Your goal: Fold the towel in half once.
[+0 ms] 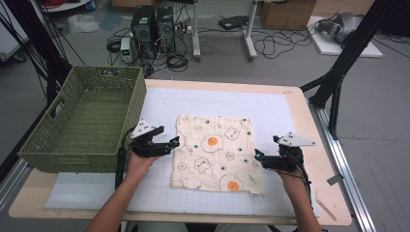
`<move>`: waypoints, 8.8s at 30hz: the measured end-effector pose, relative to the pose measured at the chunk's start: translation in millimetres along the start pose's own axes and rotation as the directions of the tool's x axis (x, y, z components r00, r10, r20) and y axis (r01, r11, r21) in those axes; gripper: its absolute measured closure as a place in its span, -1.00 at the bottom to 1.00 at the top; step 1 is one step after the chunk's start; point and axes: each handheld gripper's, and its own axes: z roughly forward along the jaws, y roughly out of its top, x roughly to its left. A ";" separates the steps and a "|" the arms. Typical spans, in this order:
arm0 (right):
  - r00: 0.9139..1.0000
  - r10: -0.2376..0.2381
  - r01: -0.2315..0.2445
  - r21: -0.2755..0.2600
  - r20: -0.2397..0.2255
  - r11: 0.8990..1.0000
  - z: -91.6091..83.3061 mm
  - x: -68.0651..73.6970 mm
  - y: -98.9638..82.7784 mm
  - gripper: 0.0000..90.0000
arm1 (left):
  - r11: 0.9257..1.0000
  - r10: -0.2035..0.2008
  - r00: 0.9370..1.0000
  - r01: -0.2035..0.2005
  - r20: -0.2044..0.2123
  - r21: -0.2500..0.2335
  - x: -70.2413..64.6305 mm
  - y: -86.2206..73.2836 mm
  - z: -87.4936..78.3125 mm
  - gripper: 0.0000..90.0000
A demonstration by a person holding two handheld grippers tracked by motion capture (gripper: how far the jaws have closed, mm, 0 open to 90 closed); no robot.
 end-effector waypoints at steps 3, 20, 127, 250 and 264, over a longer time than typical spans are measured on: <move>1.000 -0.001 0.002 0.002 -0.004 1.000 1.2 0.4 0.1 -0.74 | 1.000 -0.004 1.000 0.004 0.008 0.003 0.4 -0.7 2.4 -0.52; 0.999 0.002 -0.002 0.004 -0.036 1.000 2.4 -2.0 -0.8 -0.74 | 0.997 -0.029 1.000 0.029 0.001 0.068 10.3 32.5 29.9 -0.43; 1.000 0.024 -0.025 0.063 0.012 0.998 96.2 -25.0 85.4 0.93 | 0.995 0.007 0.994 0.004 -0.111 0.098 30.3 63.6 53.8 0.93; 0.988 0.052 -0.049 0.018 -0.143 0.999 -17.5 5.6 -21.9 0.35 | 0.959 0.009 0.999 -0.021 0.043 0.282 -17.2 -16.1 -9.3 0.29; 0.974 0.082 -0.054 0.135 -0.211 0.989 19.5 10.2 -26.3 0.85 | 0.960 0.038 0.997 -0.054 0.061 0.274 -25.7 -21.6 -6.8 0.94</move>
